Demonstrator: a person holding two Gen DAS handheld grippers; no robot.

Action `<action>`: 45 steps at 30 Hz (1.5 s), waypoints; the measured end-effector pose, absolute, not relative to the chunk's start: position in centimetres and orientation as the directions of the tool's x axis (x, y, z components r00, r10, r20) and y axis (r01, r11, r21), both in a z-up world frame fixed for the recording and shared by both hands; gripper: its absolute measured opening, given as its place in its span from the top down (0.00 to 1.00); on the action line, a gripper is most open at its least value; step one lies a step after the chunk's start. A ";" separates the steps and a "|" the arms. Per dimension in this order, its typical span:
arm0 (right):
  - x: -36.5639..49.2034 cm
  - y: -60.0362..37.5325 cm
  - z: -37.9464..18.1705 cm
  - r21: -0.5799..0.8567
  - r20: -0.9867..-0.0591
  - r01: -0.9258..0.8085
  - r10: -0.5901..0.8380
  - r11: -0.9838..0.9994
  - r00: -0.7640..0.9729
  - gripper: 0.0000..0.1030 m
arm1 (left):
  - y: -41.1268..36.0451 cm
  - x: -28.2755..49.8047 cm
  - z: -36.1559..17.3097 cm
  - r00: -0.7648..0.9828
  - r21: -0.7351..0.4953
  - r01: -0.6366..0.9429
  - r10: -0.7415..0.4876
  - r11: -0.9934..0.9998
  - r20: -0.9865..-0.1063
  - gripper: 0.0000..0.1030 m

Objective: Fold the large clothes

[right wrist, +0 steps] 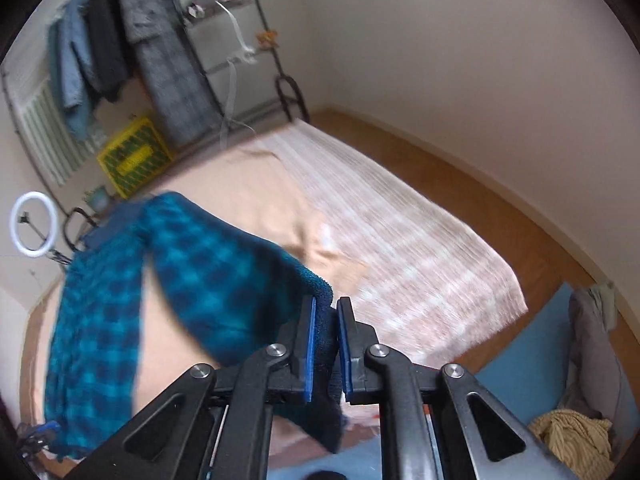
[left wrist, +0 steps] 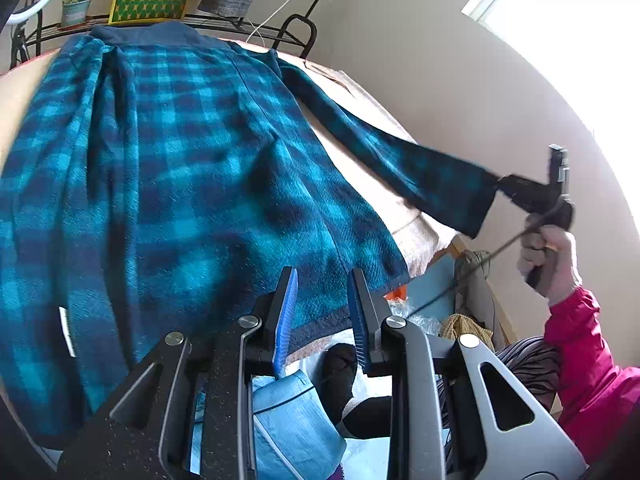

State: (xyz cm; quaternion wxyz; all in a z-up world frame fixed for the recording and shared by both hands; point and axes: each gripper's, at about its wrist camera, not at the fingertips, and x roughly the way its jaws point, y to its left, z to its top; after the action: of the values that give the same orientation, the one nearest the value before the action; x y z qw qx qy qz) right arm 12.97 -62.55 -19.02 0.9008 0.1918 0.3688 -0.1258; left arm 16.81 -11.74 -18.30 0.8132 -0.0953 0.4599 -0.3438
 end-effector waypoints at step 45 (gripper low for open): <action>46.1 -48.7 -20.5 0.418 -0.756 0.061 0.310 0.906 0.577 0.49 | -14.4 21.4 -22.6 0.216 -0.601 0.426 -0.721 0.676 -0.658 0.97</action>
State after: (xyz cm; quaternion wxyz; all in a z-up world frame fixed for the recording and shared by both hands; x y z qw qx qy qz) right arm 46.11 -48.69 -20.54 0.8641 0.2043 0.4543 0.0718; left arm 21.37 -14.44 -22.63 0.7658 -0.1470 0.5016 -0.3746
